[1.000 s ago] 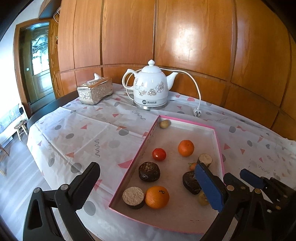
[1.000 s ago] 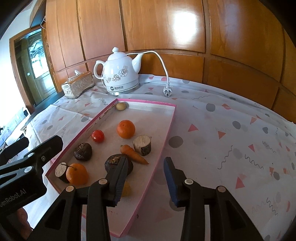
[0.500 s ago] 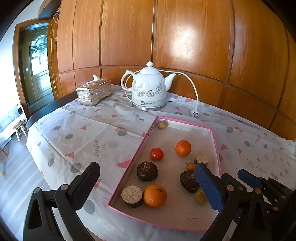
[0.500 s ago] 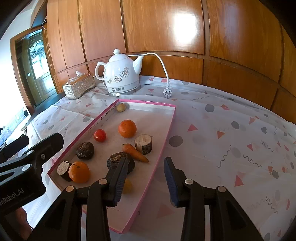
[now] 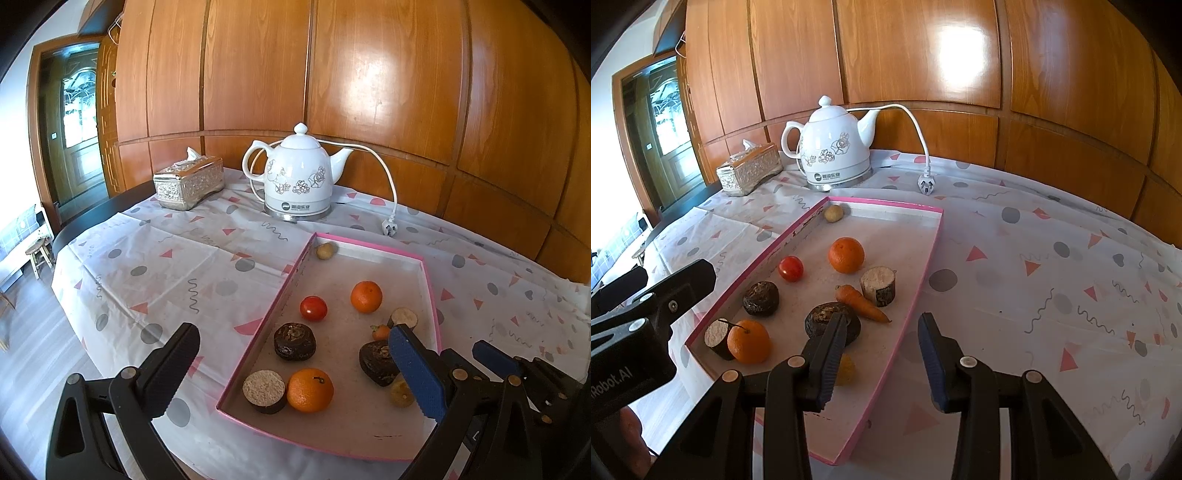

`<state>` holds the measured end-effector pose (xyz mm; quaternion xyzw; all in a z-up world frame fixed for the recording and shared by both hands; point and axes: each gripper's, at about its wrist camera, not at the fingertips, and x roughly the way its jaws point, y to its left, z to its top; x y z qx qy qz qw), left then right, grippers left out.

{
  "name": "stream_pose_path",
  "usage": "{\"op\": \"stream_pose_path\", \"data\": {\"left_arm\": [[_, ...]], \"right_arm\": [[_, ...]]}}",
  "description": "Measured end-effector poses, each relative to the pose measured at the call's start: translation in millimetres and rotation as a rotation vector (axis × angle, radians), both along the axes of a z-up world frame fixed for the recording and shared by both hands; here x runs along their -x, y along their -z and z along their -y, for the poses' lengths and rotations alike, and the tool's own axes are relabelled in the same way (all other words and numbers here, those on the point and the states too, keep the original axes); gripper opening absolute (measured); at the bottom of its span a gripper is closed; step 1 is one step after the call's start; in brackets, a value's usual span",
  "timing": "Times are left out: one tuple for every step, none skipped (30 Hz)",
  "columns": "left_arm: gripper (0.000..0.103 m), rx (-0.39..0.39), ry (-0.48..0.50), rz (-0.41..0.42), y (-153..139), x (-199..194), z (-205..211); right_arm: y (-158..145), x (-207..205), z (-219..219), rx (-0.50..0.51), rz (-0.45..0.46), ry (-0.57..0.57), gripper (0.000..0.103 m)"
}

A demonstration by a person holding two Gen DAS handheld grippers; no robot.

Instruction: Organize fruits

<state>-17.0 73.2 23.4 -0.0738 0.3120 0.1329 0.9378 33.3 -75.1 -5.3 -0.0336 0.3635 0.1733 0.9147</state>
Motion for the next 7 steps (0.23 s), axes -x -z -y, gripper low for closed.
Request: {"op": "stream_pose_path", "data": {"left_arm": [[0.103,0.002,0.0,0.002,0.0,0.1,0.0],[0.103,0.004,-0.002,0.006,0.0,0.5,-0.4],[0.102,0.007,-0.001,0.008,-0.1,0.7,-0.2],[0.102,0.007,0.001,0.006,-0.1,0.6,-0.3],[0.102,0.009,0.001,0.006,0.0,0.8,-0.5],[0.102,0.011,0.001,0.006,-0.3,1.0,0.1],[0.102,0.019,0.007,0.004,-0.3,0.4,0.5]], "right_arm": [[0.1,0.0,0.0,0.001,0.0,0.0,0.041],[0.4,0.2,-0.3,0.002,0.0,0.0,0.041],[0.8,0.3,-0.3,0.004,0.001,0.0,0.041],[1.2,0.3,-0.2,0.003,0.002,0.0,0.041],[1.7,0.4,0.4,0.002,0.002,0.001,0.041],[2.1,0.3,1.6,0.001,0.002,0.002,0.041],[2.7,0.1,3.0,-0.001,0.003,0.005,0.041]]}}
